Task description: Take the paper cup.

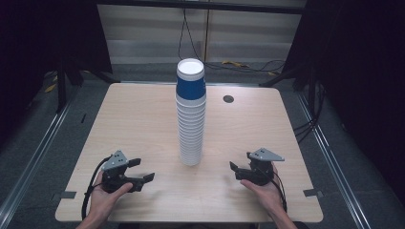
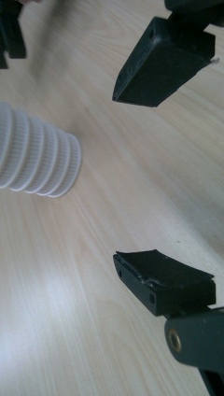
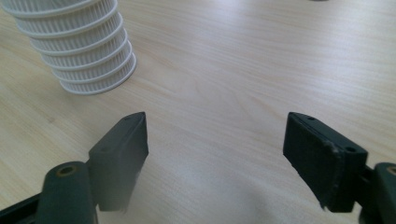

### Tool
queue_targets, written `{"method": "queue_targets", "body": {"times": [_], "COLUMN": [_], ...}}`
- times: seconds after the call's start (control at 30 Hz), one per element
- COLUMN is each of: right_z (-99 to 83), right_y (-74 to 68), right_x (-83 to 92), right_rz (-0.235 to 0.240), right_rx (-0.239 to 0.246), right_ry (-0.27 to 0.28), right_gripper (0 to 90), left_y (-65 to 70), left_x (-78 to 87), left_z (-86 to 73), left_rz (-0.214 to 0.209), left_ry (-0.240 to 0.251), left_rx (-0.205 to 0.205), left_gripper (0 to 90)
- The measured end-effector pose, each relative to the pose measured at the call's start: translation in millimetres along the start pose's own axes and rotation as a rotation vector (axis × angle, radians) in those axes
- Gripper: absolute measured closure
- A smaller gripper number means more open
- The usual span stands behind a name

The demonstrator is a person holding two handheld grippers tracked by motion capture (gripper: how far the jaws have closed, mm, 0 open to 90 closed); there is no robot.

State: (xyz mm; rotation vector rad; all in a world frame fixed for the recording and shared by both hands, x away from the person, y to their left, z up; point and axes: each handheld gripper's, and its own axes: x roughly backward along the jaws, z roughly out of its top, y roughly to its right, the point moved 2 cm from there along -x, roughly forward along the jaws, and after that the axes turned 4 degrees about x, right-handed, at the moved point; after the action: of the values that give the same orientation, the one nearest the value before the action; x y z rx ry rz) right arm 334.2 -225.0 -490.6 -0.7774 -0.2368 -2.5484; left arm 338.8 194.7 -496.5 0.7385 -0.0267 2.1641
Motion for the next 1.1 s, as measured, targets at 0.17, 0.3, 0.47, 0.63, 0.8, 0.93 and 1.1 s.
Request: {"method": "queue_targets", "body": {"times": [0.17, 0.3, 0.47, 0.63, 0.8, 0.93, 1.1], "right_z": [0.4, 0.8, 3.8, 8.6, 12.3, 19.1, 24.9], "right_y": [0.5, 0.9, 0.9, -3.0, -8.0, -10.8, -19.4], "right_x": [-1.1, -1.5, 0.0, 4.5, 6.7, 9.3, 13.5], "right_rz": [0.019, 0.029, 0.048, 0.069, 0.094, 0.103, 0.127], "right_rx": [-0.006, -0.017, -0.03, -0.013, -0.011, 0.003, 0.03], "right_ry": [-0.004, -0.003, 0.016, 0.035, 0.061, 0.082, 0.093], "right_gripper": [20.9, 20.8, 20.0, 20.0, 19.8, 19.8, 19.8], "left_y": [-2.6, -2.8, -1.5, -1.7, -1.3, 0.7, 1.7], "left_x": [-1.3, -3.1, -9.8, -7.9, -5.4, -4.2, -6.3], "left_z": [1.8, 2.8, 4.7, 4.5, 2.6, 2.3, 1.7], "left_rz": [-0.013, -0.009, -0.03, -0.02, -0.009, -0.019, -0.041], "left_ry": [0.011, 0.011, -0.005, 0.01, 0.004, 0.008, -0.004], "left_rx": [-0.002, -0.001, -0.013, 0.009, 0.002, -0.006, -0.017], "left_gripper": [18.2, 17.5, 17.6, 17.6, 17.6, 17.6, 17.6]}}
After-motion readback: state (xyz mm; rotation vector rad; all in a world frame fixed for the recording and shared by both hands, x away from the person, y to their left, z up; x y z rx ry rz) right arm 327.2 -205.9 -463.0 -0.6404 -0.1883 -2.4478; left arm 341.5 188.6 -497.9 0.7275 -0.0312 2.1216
